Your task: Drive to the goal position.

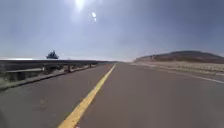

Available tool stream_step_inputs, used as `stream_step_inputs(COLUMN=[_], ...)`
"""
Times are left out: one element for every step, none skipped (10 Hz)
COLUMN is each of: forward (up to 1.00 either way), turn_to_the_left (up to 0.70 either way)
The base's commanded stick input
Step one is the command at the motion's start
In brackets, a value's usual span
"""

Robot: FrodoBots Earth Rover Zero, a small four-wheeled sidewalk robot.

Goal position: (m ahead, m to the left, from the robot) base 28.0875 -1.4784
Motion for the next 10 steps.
stream_step_inputs(forward=[0.85,0.85,0.85,0.85,0.85,0.85,0.85,0.85,0.85,0.85], turn_to_the_left=[0.0,0.0,0.0,0.0,0.0,0.0,0.0,0.0,0.0,0.0])
